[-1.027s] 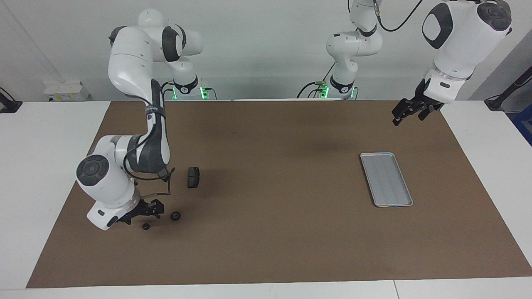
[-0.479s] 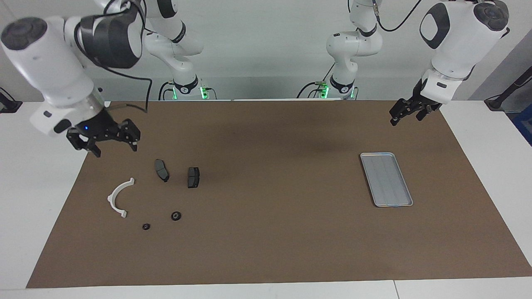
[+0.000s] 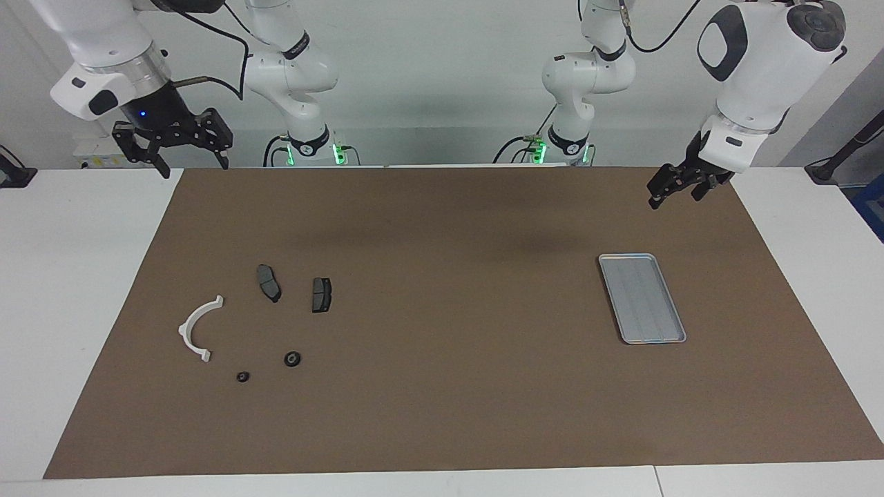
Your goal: Place bearing gear from tray to pile
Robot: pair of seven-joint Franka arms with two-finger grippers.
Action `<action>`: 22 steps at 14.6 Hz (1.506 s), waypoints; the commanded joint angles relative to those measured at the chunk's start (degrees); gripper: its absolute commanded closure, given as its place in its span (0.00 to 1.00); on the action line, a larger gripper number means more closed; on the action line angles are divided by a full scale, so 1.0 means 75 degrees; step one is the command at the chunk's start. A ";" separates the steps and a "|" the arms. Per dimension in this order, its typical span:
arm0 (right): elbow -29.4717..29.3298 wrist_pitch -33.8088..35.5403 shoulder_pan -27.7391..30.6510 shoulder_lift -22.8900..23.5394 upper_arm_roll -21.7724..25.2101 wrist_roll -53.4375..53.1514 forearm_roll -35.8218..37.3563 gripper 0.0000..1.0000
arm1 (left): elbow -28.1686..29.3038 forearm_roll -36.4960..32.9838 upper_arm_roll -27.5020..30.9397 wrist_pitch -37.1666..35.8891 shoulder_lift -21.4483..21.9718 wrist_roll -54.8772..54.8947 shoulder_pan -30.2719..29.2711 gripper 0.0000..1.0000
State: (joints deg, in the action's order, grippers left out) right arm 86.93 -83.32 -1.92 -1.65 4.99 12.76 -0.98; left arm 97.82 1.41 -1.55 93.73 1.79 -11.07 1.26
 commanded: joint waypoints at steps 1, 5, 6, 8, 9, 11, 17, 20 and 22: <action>0.0643 -0.0105 -0.0025 -0.0273 -0.0020 -0.0026 0.0060 0.00 | 0.0059 0.0070 0.0101 0.0089 0.0055 0.0035 0.0113 0.00; 0.1099 -0.0642 -0.0200 -0.0261 0.0003 -0.0189 0.0528 0.00 | 0.0059 0.0070 0.0101 0.0054 0.0078 0.0035 0.0102 0.00; 0.1136 -0.0760 -0.0212 -0.0273 0.0015 -0.0561 0.0530 0.00 | 0.0059 0.0070 0.0101 0.0054 0.0078 0.0035 0.0102 0.00; 0.1136 -0.0773 -0.0340 -0.0284 0.0015 -0.0939 0.0541 0.00 | 0.0059 0.0070 0.0101 0.0065 0.0078 0.0035 0.0102 0.00; 0.1124 -0.0785 -0.0353 -0.0273 0.0015 -0.0905 0.0541 0.00 | 0.0059 0.0070 0.0101 0.0065 0.0078 0.0035 0.0102 0.00; 0.1124 -0.0808 -0.0236 -0.0226 0.0003 -0.0789 0.0401 0.00 | 0.0059 0.0070 0.0101 0.0065 0.0078 0.0035 0.0102 0.00; 0.1078 -0.0820 -0.0072 -0.0097 0.0003 -0.0671 -0.0033 0.00 | 0.0059 0.0070 0.0101 0.0065 0.0078 0.0035 0.0102 0.00; 0.1066 -0.0925 -0.0130 -0.0085 0.0003 -0.0671 -0.0045 0.00 | 0.0059 0.0070 0.0101 0.0065 0.0078 0.0024 0.0102 0.00; 0.1066 -0.0984 -0.0189 -0.0085 0.0015 -0.0671 0.0048 0.00 | 0.0059 0.0070 0.0101 0.0065 0.0078 0.0035 0.0102 0.00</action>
State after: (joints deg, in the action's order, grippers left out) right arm 93.89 -89.14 -3.42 -1.75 5.18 7.13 -0.04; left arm 97.82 1.41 -1.55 93.73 1.79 -11.08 1.26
